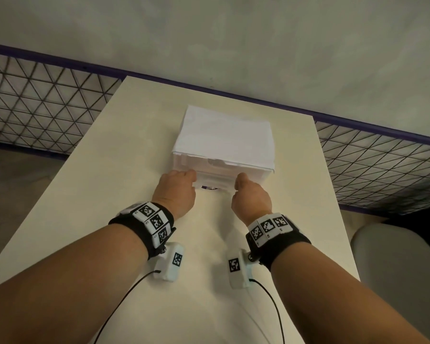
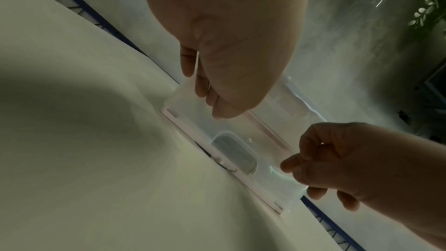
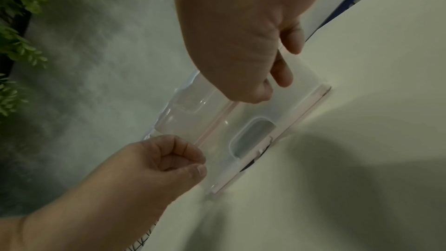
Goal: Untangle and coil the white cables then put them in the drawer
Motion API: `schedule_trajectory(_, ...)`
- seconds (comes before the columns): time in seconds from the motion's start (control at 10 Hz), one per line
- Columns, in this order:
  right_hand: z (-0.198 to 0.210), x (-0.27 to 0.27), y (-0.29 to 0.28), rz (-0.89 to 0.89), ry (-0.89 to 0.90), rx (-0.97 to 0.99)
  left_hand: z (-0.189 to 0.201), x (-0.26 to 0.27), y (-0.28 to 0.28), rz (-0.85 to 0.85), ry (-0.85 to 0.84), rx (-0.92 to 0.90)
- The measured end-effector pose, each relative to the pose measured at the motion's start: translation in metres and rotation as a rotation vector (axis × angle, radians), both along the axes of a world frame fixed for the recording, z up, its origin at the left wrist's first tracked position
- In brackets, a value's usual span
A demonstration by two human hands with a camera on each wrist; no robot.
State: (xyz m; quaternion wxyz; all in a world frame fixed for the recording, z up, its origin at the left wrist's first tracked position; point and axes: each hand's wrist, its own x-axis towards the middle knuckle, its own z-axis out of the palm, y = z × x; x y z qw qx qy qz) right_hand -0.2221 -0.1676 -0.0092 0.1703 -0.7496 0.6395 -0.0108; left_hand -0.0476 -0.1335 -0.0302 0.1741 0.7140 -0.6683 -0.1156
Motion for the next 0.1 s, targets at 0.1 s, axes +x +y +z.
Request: schedule_trajectory(0.1, -0.0003, -0.0011, 0.0007, -0.002, -0.031, 0.009, -0.0054, 0.0, -0.0009, -0.035, -0.011, 0.032)
